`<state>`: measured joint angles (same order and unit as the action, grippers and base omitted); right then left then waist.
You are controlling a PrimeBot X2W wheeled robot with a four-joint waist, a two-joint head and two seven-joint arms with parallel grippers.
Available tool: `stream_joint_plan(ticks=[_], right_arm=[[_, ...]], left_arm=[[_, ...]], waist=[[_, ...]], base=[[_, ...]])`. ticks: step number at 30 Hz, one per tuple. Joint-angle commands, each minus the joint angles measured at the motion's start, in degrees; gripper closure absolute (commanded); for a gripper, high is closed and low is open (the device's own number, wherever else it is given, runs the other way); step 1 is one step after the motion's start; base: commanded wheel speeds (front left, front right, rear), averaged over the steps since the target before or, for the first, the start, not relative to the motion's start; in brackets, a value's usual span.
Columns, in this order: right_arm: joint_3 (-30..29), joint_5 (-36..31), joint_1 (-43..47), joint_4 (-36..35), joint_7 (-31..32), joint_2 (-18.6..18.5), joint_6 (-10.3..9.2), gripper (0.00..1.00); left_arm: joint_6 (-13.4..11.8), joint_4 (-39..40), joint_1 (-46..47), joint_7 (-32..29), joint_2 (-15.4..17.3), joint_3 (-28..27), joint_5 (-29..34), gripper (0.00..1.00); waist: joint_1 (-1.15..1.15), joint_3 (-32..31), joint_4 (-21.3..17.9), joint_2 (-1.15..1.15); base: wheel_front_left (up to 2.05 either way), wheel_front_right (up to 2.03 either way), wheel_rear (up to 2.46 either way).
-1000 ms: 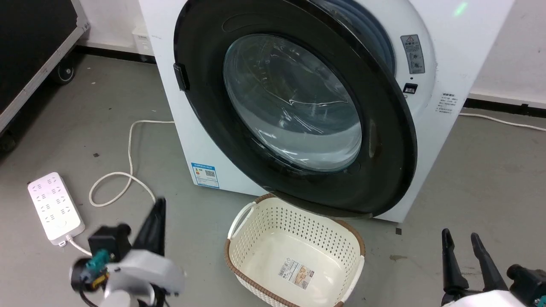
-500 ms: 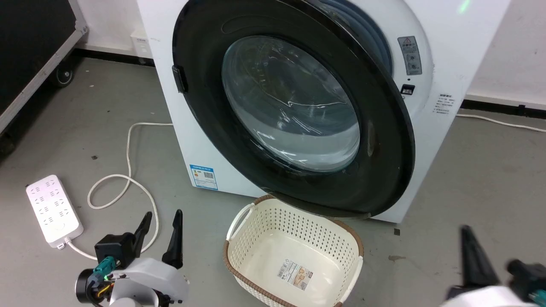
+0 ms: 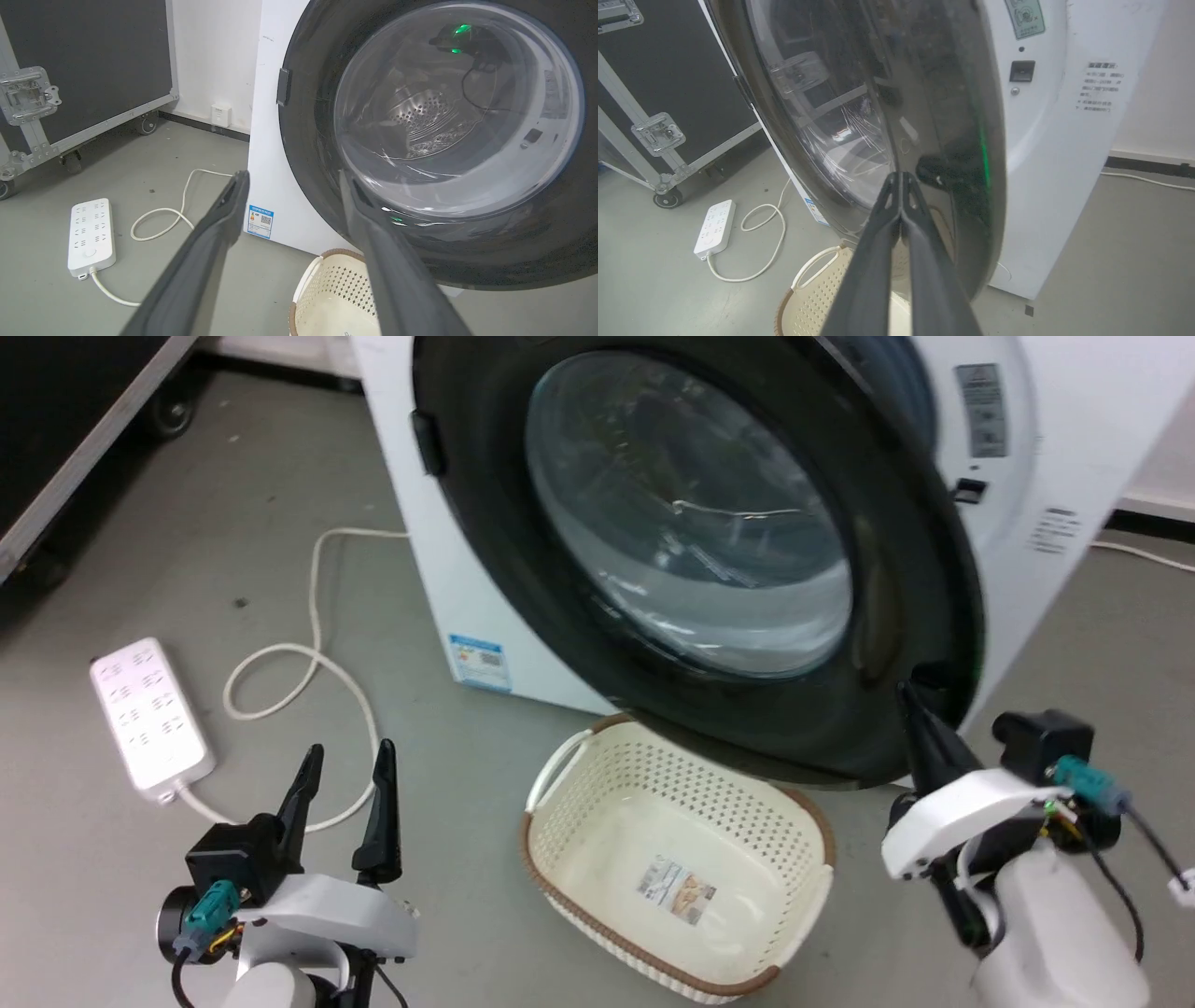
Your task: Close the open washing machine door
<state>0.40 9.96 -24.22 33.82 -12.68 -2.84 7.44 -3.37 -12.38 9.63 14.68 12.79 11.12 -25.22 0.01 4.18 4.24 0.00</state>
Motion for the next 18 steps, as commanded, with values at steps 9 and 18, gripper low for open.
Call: stream_joint_plan(ticks=[9, 18], right_arm=[[-13.94, -7.58, -12.09, 7.64, -1.74, -0.04, 0.05, 1.00], [-28.23, -18.32, -23.35, 6.29, -1.66, -0.41, 0.05, 1.00]], left_arm=[[1.31, 2.27, 0.84, 0.31, -1.45, -0.44, 1.25, 0.00], [3.03, 4.01, 3.89, 0.31, -3.19, -0.94, 2.35, 0.00]], waist=[[-0.01, 4.93, 5.21, 0.00], [-0.01, 11.66, 9.44, 0.00]], base=[[0.00, 0.00, 0.00], [0.00, 0.00, 0.00]])
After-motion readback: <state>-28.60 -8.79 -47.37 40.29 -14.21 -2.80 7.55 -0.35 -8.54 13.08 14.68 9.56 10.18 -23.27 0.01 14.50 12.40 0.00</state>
